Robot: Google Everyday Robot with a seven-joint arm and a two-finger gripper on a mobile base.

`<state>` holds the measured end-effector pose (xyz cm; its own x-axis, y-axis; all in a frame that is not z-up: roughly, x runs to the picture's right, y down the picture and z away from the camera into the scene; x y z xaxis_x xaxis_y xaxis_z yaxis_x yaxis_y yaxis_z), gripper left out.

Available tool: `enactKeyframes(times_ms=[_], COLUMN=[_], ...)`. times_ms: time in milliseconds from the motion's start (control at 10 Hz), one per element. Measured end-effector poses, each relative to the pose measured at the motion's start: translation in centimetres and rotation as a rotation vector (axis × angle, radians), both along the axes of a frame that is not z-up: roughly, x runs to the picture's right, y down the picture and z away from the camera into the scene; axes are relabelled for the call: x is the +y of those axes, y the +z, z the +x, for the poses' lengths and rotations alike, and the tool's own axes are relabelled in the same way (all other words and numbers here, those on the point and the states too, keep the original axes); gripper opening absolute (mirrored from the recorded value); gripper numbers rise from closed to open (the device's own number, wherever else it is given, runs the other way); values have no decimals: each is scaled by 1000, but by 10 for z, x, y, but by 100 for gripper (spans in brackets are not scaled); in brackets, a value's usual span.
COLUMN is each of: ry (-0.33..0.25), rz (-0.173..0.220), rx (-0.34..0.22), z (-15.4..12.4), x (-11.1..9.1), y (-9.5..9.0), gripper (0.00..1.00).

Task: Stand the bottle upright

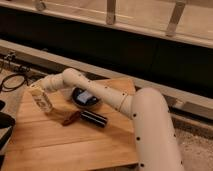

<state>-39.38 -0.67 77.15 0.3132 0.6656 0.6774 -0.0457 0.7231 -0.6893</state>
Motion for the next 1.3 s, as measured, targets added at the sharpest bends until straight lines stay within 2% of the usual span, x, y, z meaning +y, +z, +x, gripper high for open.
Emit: enactKeyframes(times_ms=[200, 300, 400, 600, 700, 1300], ry=[-5, -5, -5, -11, -14, -25], rz=[1, 1, 1, 3, 4, 8], rx=[-6, -7, -8, -15, -19, -33], z=[-2, -2, -1, -2, -4, -6], x=[1, 1, 1, 1, 2, 3], y=[-2, -3, -3, -5, -6, -11], gripper=[10, 14, 20, 39, 42, 42])
